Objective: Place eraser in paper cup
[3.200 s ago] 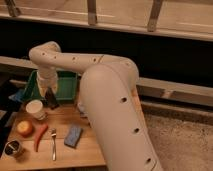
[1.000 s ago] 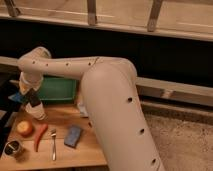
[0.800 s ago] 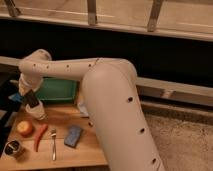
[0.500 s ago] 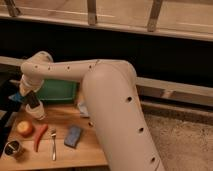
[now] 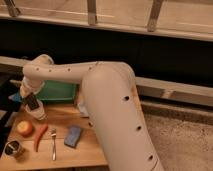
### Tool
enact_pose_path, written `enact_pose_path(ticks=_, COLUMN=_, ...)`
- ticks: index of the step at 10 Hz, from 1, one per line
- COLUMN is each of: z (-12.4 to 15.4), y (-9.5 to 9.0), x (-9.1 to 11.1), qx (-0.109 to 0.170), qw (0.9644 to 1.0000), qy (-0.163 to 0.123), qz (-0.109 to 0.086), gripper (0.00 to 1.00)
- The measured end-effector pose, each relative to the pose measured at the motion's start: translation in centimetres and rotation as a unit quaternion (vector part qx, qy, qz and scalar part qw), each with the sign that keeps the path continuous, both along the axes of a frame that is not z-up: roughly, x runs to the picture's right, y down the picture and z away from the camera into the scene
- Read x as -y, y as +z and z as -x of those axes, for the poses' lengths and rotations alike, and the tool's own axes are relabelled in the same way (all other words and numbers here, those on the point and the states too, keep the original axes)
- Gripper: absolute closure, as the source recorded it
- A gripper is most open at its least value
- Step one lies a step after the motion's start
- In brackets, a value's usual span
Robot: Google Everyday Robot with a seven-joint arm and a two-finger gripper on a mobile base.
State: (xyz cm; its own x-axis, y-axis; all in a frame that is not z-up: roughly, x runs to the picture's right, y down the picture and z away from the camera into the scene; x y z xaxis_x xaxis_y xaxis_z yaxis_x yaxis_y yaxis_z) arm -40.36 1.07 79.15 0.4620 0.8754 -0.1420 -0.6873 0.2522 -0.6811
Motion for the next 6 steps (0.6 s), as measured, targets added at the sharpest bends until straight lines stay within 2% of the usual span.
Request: enact_pose_path(ticks=6, z=0.09, y=0.98, x=-1.23, qx=-0.004, qw=0.9998, qy=0.014, qz=0.012, gripper=0.37)
